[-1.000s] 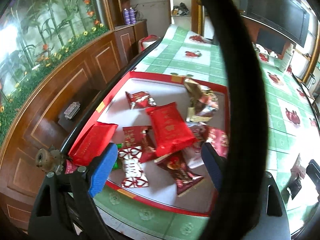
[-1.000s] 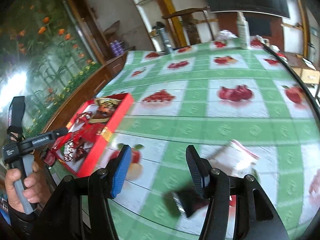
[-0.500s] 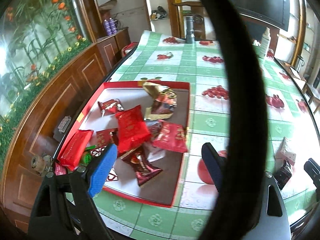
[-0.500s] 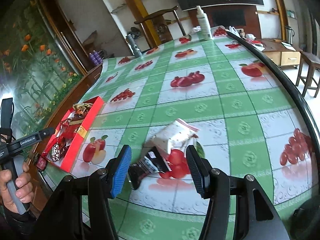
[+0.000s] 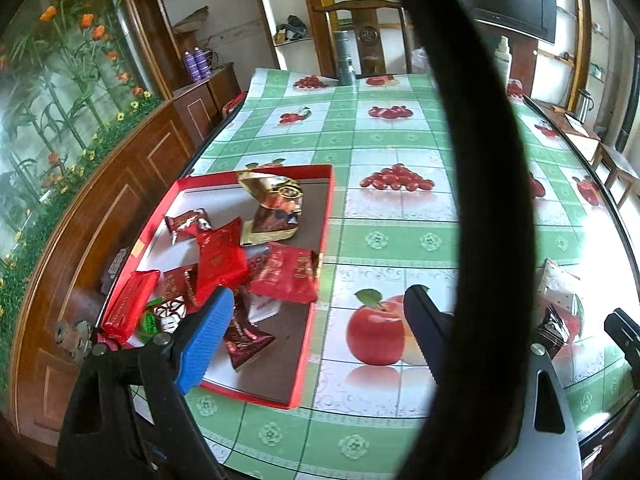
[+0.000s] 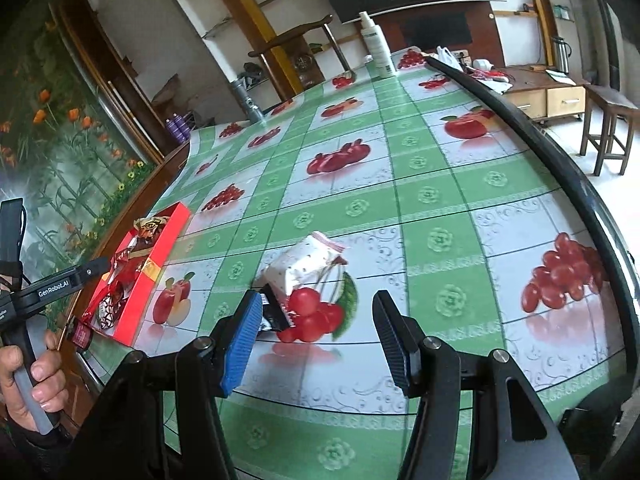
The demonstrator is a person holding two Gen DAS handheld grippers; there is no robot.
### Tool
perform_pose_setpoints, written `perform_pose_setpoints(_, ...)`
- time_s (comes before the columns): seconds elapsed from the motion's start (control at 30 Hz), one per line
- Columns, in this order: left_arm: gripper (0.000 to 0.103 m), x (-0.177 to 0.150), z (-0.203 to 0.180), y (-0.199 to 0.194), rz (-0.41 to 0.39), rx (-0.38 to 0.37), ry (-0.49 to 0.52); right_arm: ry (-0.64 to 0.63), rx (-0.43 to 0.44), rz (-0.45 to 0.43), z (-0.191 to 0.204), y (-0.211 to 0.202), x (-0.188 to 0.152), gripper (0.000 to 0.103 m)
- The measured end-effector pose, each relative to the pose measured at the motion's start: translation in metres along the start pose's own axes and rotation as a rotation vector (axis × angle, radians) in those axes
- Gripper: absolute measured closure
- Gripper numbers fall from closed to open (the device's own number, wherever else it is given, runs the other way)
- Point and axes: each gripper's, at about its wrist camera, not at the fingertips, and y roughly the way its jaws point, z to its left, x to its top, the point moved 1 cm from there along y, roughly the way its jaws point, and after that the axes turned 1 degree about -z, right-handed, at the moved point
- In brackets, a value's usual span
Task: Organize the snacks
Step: 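Move both tools back to the white and black packets on the table, then grasp the black packet with the left tool while the right tool grasps the white packet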
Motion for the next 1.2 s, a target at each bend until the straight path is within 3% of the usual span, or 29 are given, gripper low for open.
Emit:
perform_pose_setpoints(0.23,0.016,0.000,-0.017,-0.001,0.009,-0.037,0.039,0.022,-0.005,0.002,-0.011,-0.003,-0.003,0.045)
perform_pose_setpoints(0.67,0.016,-0.038,-0.116,0.006,0.113,-0.328,0.317,0.021,0.002,0.003,-0.011,-0.004,-0.001,0.045)
perform_pose_setpoints(0.87,0.016,-0.044,-0.158,0.017,0.144,-0.399,0.430,0.040,-0.013,-0.013,-0.019,-0.011,0.002,0.045)
perform_pose_setpoints(1.03,0.017,-0.046,-0.175,0.030,0.181,-0.425,0.455,0.046,-0.022,-0.009,-0.021,-0.010,0.003,0.045)
perform_pose_setpoints(1.1,0.027,-0.045,-0.172,0.035,0.187,-0.438,0.435,0.040,-0.019,-0.005,-0.019,-0.008,0.004,0.045)
perform_pose_setpoints(1.2,0.062,-0.041,-0.158,0.036,0.179,-0.449,0.386,0.018,-0.011,0.007,-0.010,-0.002,0.005,0.045)
